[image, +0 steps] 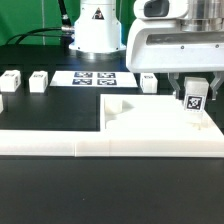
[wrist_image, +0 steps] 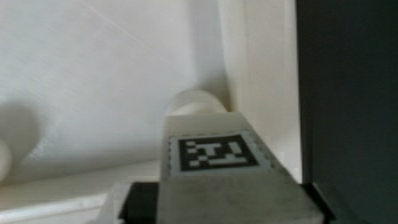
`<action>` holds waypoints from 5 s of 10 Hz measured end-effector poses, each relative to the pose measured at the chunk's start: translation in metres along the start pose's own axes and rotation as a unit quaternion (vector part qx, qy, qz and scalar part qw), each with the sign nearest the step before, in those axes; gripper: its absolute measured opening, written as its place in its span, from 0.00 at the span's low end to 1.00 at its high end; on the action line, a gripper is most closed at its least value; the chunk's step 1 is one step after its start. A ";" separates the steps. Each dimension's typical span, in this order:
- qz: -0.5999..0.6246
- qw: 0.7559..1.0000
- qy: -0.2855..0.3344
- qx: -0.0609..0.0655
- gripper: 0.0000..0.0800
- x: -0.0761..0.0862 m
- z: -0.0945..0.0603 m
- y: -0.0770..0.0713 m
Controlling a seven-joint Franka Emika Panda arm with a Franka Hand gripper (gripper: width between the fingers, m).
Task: Assemble square table
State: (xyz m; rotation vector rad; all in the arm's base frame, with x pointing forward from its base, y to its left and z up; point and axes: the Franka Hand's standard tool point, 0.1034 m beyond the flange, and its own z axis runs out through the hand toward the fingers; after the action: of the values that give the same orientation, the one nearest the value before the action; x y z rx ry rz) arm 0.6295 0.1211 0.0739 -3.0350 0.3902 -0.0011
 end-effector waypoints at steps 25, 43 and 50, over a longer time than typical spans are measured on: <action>-0.060 0.998 -0.007 0.011 0.53 0.004 -0.001 0.011; 0.374 0.927 -0.024 0.021 0.79 -0.003 -0.002 -0.003; -0.032 0.999 -0.003 -0.010 0.81 0.003 -0.008 -0.005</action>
Offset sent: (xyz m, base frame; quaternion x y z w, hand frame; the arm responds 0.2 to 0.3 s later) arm 0.0030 -0.0129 0.0041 0.0064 0.0084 0.3616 0.9323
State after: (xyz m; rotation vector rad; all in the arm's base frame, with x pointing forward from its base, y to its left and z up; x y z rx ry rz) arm 0.6335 0.1248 0.0823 -3.0641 0.2946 0.0089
